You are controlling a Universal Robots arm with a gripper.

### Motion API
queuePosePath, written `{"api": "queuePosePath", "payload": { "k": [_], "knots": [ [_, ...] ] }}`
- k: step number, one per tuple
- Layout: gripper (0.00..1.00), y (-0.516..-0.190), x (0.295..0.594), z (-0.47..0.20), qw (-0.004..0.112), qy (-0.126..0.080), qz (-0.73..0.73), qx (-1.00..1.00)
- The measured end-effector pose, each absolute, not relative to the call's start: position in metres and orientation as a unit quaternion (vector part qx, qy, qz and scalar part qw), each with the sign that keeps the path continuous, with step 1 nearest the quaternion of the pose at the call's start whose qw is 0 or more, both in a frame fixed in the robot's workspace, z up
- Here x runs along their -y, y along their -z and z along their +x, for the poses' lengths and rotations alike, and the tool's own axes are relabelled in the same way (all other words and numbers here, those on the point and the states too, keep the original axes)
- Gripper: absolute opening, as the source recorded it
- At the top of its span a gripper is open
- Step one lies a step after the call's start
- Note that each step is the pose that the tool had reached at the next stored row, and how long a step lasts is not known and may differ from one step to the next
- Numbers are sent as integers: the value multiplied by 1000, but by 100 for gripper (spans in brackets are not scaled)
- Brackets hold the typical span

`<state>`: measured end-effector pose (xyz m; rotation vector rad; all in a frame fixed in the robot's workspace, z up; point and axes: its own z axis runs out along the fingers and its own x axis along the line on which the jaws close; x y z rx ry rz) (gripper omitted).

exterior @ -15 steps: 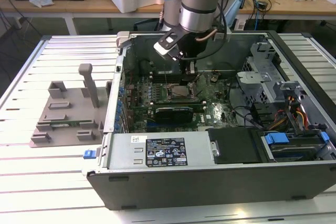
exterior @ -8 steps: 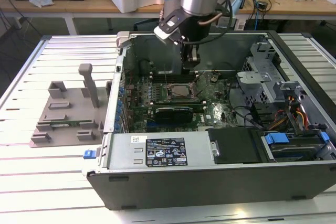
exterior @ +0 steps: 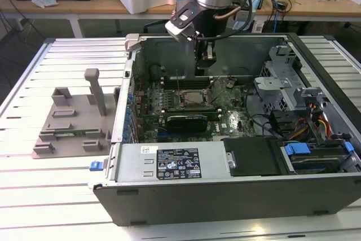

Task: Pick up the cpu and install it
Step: 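Place the cpu into insertion slot, then close the cpu cover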

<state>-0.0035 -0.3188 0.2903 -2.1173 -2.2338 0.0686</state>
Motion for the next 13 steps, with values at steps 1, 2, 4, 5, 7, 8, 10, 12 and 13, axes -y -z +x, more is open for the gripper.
{"api": "queuePosePath", "payload": {
  "k": [1,2,4,5,7,8,10,12,13],
  "knots": [
    [11,-290,319,-3,32,-22,-687,725],
    [11,-290,319,-3,32,-22,-687,725],
    [11,-290,319,-3,32,-22,-687,725],
    [11,-290,319,-1,32,-22,-687,725],
    [11,-290,319,16,32,-22,-687,725],
    [11,-290,319,22,32,-23,-687,725],
    [11,-290,319,33,32,-23,-687,725],
    [11,-290,319,41,32,-23,-687,725],
    [11,-290,319,48,32,-23,-687,725]
  ]
}}
